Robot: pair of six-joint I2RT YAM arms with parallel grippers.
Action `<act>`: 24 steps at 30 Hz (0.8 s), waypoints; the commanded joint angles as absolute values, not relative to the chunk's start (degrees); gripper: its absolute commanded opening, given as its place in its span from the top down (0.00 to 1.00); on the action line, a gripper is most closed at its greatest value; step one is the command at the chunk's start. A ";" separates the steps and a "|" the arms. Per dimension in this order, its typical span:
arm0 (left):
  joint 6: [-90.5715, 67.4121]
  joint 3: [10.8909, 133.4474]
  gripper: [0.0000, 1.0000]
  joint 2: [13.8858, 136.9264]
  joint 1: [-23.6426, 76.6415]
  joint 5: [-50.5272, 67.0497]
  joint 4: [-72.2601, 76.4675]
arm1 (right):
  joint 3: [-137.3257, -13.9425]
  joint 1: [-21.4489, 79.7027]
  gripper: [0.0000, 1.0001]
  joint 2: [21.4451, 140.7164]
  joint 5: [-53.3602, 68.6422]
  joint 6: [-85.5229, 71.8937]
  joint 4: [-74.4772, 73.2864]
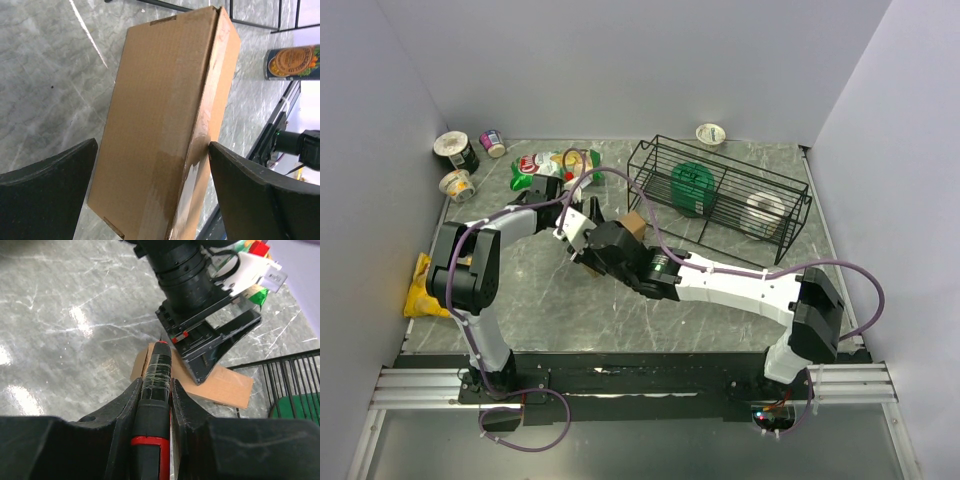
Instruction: Unpack the express box
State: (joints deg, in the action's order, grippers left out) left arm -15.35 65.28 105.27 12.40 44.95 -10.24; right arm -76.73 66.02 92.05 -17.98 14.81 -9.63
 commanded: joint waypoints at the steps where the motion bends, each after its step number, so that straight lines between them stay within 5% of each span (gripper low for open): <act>1: -19.77 64.78 0.01 105.99 11.43 43.68 -8.35 | -79.10 67.41 1.00 92.20 -19.42 15.29 -6.59; 24: -23.03 63.19 0.01 108.01 10.37 44.12 -6.07 | -80.33 70.66 1.00 94.57 -21.01 23.20 -8.00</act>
